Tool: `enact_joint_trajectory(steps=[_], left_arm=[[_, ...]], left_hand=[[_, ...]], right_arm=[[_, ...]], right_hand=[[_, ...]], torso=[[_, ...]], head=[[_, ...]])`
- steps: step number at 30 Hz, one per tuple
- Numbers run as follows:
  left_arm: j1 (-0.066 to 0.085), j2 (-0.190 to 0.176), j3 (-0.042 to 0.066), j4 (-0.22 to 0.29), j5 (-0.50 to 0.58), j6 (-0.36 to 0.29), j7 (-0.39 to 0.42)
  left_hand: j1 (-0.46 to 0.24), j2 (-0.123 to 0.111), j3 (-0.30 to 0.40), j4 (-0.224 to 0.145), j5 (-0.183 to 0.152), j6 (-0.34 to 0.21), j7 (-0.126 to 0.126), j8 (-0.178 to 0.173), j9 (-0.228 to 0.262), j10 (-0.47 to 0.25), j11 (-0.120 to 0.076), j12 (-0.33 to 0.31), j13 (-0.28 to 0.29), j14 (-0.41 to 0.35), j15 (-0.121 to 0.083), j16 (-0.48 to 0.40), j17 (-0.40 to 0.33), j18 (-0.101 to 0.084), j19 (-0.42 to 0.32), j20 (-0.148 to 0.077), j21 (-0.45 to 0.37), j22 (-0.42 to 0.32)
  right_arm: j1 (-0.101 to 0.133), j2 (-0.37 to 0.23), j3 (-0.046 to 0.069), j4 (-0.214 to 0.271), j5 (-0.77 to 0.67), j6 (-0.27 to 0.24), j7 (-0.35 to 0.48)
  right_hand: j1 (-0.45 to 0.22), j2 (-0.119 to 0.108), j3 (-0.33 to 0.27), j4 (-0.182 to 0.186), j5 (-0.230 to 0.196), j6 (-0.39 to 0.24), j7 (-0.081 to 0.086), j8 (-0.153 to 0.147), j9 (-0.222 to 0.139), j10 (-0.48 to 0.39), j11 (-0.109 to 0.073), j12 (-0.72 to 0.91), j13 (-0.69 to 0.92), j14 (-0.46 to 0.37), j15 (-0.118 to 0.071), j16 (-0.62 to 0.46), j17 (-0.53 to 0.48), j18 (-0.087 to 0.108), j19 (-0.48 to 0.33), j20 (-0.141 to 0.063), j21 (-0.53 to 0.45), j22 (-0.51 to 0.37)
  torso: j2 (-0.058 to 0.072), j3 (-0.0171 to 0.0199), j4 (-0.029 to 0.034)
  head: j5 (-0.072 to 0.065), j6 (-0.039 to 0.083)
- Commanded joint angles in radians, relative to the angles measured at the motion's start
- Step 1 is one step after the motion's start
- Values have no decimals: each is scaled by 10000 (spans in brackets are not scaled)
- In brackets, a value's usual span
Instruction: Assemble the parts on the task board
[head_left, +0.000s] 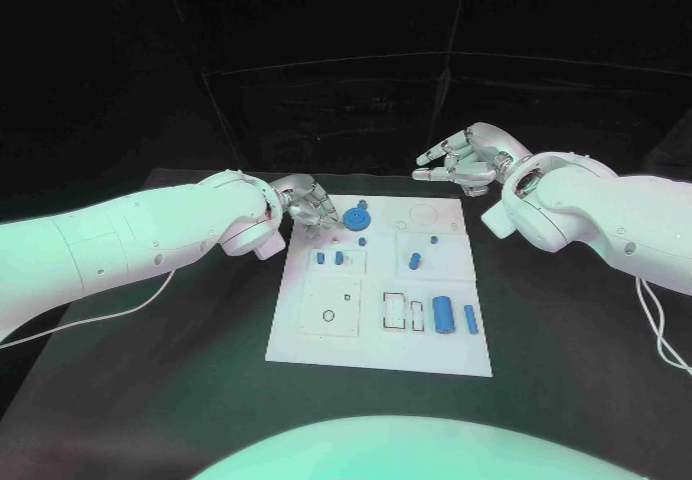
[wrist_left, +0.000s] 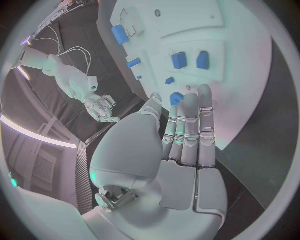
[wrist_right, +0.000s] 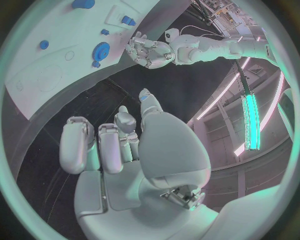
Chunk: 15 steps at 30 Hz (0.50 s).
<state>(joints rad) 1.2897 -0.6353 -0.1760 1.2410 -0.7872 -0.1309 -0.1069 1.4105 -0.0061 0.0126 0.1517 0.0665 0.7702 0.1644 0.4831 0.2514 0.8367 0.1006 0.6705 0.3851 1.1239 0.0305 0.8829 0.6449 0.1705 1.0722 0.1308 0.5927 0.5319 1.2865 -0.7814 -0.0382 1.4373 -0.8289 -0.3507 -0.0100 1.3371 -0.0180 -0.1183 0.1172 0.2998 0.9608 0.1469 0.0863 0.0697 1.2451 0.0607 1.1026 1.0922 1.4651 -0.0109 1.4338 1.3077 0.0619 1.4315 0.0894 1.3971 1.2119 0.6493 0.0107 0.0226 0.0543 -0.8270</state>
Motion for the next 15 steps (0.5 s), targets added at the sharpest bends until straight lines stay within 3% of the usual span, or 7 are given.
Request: enact_joint_trajectory(steps=[1, 5, 10, 11, 15], left_arm=[[17, 293, 8, -195, -858, -453, 1913], [3, 659, 6, -505, -2297, -375, 2159], [-45, 1159, 5, -1044, -4078, -216, 2176], [-62, 1271, 5, -1177, -4431, -148, 2122], [-110, 1534, 7, -1476, -5189, 134, 1866]], left_hand=[[528, -48, 230, -416, -79, 184, -8, -308, -304, -68, 28, -444, -499, -102, -23, -126, -211, 123, 33, 37, -244, -201], [922, -302, 527, -924, 2, 268, 119, -895, -776, -208, 150, -1172, -1256, -251, 59, -470, -593, 122, 56, 16, -531, -429], [750, -581, 680, -1269, 9, 514, 13, -1292, -1136, -92, 66, -1558, -1867, 806, -84, -132, -749, 142, 935, -78, -284, -421], [610, -612, 700, -1305, 0, 633, -29, -1392, -1226, 2, 23, -1601, -2008, 1370, -134, 551, -220, 138, 1331, -128, -72, -333], [367, -682, 744, -1413, -73, 883, -78, -1623, -1416, 132, -25, -1721, -2316, 2236, -191, 2154, 1513, 125, 1838, -195, 237, -177]], right_arm=[[18, 30, 5, -8, -19, 62, 103], [18, 55, 5, -15, -19, 68, 106], [18, 79, 5, -19, -21, 66, 105], [18, 85, 5, -19, -23, 67, 106], [18, 101, 5, -24, -42, 67, 105]], right_hand=[[-38, 65, -40, -9, 58, 29, 11, 43, -15, -39, -4, -9, -10, 523, -75, -60, 198, 93, -65, -36, -48, -9], [-49, 75, -52, 2, 67, 27, 12, 42, -15, -44, -3, -14, -19, 525, -75, -58, 203, 92, -63, -36, -47, -4], [-49, 75, -52, 2, 67, 27, 12, 42, -15, -44, -3, -14, -19, 525, -75, -58, 203, 92, -63, -36, -47, -4], [-48, 78, -52, 3, 71, 26, 12, 42, -15, -44, -3, -14, -19, 525, -75, -58, 204, 91, -62, -36, -45, -1], [-46, 83, -53, 3, 76, 26, 12, 42, -15, -44, -3, -14, -20, 525, -75, -57, 205, 90, -60, -36, -44, 3]], torso=[[9, -3, -10], [13, 1, -35], [7, 1, -13], [13, 2, -24], [8, 2, -11]], head=[[-32, 33], [-47, 67], [-90, 98], [-87, 104], [-110, 104]])
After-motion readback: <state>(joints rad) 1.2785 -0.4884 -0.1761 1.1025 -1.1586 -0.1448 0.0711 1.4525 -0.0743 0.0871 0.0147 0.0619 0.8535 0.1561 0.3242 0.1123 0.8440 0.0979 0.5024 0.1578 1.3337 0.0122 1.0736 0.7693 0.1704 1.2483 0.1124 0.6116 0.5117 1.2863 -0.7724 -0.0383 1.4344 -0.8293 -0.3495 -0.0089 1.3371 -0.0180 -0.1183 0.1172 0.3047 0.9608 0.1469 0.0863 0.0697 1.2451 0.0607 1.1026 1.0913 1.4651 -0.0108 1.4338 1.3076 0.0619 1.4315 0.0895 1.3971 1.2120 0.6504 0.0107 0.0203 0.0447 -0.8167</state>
